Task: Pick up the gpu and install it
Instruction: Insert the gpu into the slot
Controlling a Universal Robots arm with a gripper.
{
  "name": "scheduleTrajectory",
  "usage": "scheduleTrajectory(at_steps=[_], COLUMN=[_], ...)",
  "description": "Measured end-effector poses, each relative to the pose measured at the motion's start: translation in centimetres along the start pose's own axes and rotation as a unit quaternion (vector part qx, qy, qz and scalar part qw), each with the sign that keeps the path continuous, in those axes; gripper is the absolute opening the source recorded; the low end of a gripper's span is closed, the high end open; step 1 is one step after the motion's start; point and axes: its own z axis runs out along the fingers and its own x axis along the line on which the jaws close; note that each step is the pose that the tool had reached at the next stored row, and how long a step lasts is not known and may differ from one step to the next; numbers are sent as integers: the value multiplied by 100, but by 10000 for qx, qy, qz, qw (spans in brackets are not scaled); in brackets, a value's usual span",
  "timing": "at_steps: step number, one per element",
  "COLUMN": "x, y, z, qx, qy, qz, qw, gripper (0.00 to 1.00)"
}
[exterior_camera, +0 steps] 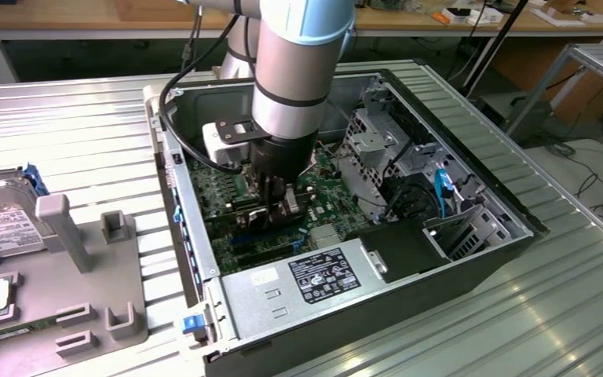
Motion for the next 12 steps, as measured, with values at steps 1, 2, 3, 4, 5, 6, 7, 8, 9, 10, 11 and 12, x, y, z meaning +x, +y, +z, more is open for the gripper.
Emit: scheduleTrajectory(at_steps=[1,2,3,4,5,6,7,8,9,10,11,12], x=[0,0,0,1,1,2,2,2,2,2,2,2], y=[0,0,0,1,1,2,14,21,21,21,21,21], z=[0,-6,-52,-123,-187,-258,-316,-334,-334,-335,-335,-335], qx=[0,0,-2,-2,-2,-2,-2,-2,-2,-2,-2,-2], qy=[0,0,2,0,-1,0,-1,-4,-4,-4,-4,-4], qz=[0,1,4,4,4,4,4,3,4,4,4,4], qw=[10000,10000,10000,10000,10000,10000,10000,10000,10000,10000,10000,10000], gripper=[34,41,41,41,41,41,41,41,41,39,27,27])
